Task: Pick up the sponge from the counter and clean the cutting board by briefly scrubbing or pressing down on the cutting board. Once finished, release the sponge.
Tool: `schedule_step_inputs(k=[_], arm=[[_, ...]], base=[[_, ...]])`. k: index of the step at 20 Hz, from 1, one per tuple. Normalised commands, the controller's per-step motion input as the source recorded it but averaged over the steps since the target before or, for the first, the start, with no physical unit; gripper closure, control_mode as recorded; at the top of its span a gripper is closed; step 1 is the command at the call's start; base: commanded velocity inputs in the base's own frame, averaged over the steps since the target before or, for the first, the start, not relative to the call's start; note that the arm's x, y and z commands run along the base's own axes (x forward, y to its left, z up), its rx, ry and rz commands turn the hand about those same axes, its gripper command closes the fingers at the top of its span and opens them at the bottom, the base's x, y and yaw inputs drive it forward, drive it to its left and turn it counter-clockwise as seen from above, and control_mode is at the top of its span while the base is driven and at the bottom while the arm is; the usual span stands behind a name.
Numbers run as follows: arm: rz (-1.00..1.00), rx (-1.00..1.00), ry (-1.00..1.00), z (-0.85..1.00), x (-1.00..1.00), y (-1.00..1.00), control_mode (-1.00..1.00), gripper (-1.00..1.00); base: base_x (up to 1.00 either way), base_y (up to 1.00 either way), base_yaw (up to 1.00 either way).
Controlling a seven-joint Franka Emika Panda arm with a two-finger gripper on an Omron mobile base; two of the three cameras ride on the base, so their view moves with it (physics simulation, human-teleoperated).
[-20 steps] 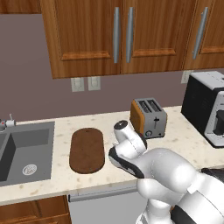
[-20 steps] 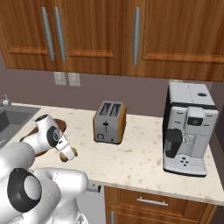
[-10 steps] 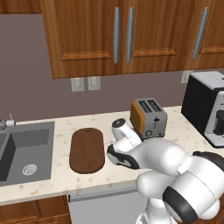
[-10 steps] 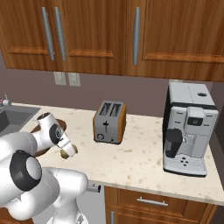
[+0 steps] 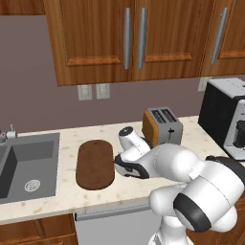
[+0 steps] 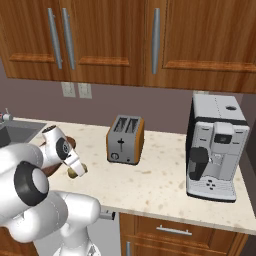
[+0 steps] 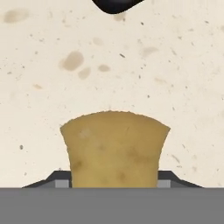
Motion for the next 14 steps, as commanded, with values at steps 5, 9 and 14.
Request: schedule_step_inputs(k=[5, 9, 14], arm=[[0.0, 0.0, 0.0, 0.04, 0.0, 0.0, -1.0, -1.0], [0.0, 0.0, 0.01, 0.15, -0.01, -0.06, -1.0, -1.0], [0.0, 0.0, 0.01, 0.52, -0.13, -0.06, -1.0, -1.0]], base=[[0.0, 0.0, 0.0], [0.0, 0.0, 0.0], [0.0, 0.0, 0.0]])
